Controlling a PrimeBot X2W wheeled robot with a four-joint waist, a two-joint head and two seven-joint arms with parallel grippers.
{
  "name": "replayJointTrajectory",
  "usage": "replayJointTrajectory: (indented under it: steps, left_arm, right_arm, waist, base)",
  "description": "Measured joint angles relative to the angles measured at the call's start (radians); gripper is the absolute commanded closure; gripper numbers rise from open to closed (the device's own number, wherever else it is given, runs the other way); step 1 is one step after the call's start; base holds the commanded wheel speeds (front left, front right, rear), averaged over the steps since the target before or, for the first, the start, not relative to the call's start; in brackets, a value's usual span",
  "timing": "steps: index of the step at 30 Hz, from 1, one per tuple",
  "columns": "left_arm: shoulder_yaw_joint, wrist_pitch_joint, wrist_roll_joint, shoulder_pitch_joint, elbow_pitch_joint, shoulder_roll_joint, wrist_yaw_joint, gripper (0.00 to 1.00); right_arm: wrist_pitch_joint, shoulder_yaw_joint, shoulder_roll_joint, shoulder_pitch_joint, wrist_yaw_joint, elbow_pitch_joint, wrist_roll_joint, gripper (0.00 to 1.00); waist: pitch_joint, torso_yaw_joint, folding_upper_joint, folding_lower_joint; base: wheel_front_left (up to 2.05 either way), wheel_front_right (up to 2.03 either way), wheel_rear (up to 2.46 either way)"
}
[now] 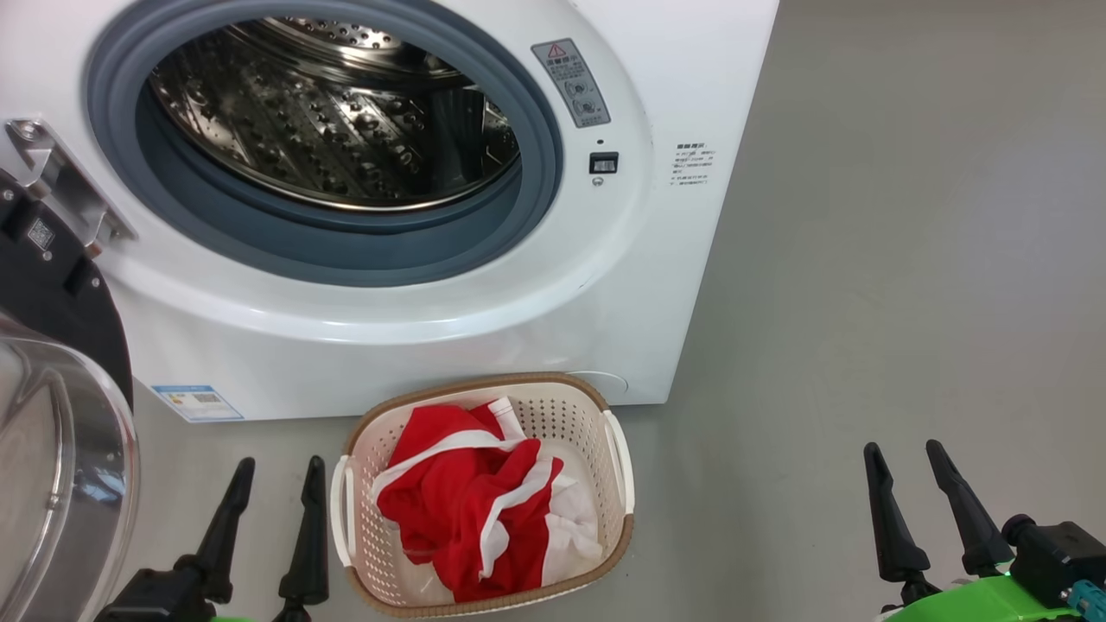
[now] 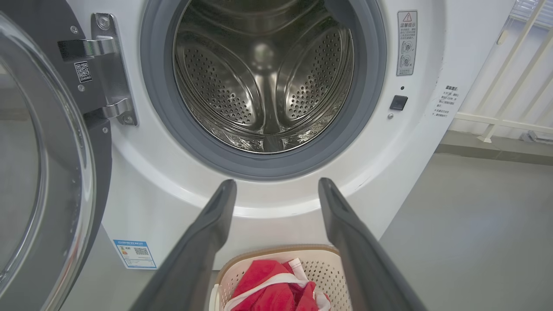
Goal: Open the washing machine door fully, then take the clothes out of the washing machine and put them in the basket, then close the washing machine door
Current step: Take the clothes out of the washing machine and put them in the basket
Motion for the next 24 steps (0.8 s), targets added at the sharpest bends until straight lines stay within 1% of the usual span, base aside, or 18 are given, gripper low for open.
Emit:
replayJointTrajectory:
  steps: [24]
  left_arm:
    - [0.003,0.000,0.000,0.006,-0.008,0.000,0.000,0.00]
  right_arm:
    - [0.000,-0.004,0.000,-0.001,0.000,-0.005,-0.002,0.00]
  waist:
    - [0.021,0.003,0.0000,0.0000]
  base:
    - [0.00,0.00,0.00]
